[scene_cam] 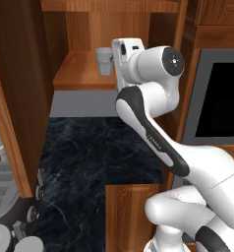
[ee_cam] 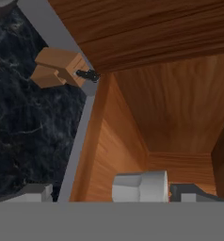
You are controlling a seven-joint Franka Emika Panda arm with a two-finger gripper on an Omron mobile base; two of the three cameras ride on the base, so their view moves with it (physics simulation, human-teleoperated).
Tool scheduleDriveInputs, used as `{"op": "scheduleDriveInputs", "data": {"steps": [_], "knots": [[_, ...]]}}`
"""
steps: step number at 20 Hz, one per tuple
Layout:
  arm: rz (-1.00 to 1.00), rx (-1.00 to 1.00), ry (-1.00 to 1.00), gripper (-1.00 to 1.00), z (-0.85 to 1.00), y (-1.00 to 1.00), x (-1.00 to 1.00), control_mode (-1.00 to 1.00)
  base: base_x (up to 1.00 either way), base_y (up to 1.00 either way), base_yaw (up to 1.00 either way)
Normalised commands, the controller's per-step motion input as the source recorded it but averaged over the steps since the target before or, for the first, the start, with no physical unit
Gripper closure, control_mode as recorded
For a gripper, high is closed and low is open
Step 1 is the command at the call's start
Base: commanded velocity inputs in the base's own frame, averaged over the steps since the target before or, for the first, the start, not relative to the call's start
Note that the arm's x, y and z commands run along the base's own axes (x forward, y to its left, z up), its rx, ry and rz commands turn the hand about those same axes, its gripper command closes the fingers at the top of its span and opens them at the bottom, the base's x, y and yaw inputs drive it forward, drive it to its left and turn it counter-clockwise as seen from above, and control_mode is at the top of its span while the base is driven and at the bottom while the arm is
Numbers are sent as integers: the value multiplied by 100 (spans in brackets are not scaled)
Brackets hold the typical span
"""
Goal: There is a bowl on the dining counter. Grab a lemon wedge from the fridge and place it in the bowl. Then get the liquor bottle and glass cup from the cabinet and place them next to the bowl.
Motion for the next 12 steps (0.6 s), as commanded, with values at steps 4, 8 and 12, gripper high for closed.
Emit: {"op": "scheduleDriveInputs", "data": {"steps": [4,8,12], "knots": [[0,-1,0,-100,38,-9,32,-100,0,0,0],[0,-2,1,-100,28,-11,45,-100,0,0,0],[0,-4,3,-100,9,-9,50,-100,0,0,0]]}}
